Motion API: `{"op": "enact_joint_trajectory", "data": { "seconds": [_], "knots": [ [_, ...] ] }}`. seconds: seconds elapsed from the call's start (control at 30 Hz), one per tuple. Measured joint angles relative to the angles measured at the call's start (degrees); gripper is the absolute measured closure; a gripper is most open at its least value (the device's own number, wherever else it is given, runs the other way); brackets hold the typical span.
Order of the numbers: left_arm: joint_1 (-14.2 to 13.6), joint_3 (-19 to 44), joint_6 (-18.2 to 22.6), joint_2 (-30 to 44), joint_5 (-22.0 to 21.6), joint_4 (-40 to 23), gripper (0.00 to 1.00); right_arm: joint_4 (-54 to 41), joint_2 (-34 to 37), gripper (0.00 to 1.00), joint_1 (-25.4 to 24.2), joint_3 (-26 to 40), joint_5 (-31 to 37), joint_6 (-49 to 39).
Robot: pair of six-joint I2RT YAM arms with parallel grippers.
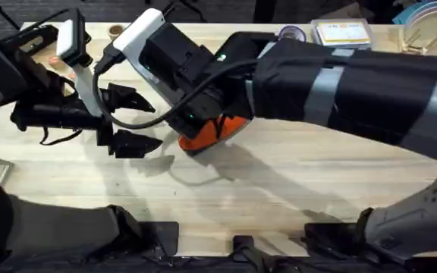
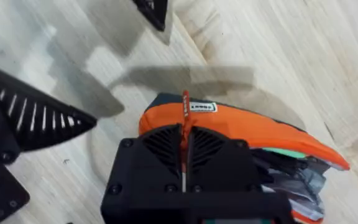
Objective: Unzip the bag, pick up the pens from the table one at a time and place them inside, then zip the bag closed.
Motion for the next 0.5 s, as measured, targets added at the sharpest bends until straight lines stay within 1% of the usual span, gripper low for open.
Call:
{"op": "enact_joint_trajectory", "data": {
  "seconds": [0.1, 0.13, 0.33, 0.5],
  "knots": [
    [0.0, 0.0, -0.22, 0.0, 1.18, -1.19, 0.007, 0.36, 0.01, 0.971, 0.0, 0.0, 0.07, 1.6],
    [0.0, 0.0, -0.26, 0.0, 1.76, -2.15, 0.007, 0.41, 0.0, 0.97, 0.0, 0.0, 0.62, 3.65],
    [-0.03, 0.0, -0.28, 0.0, 2.58, -3.36, 0.007, 0.51, -0.02, 0.971, 0.02, 0.02, 2.53, 7.3],
    [-1.54, -0.6, -0.31, 0.0, 2.71, -2.63, 0.007, 0.86, -0.01, 0.97, 0.2, 0.02, 3.84, 9.98]
  ]
}}
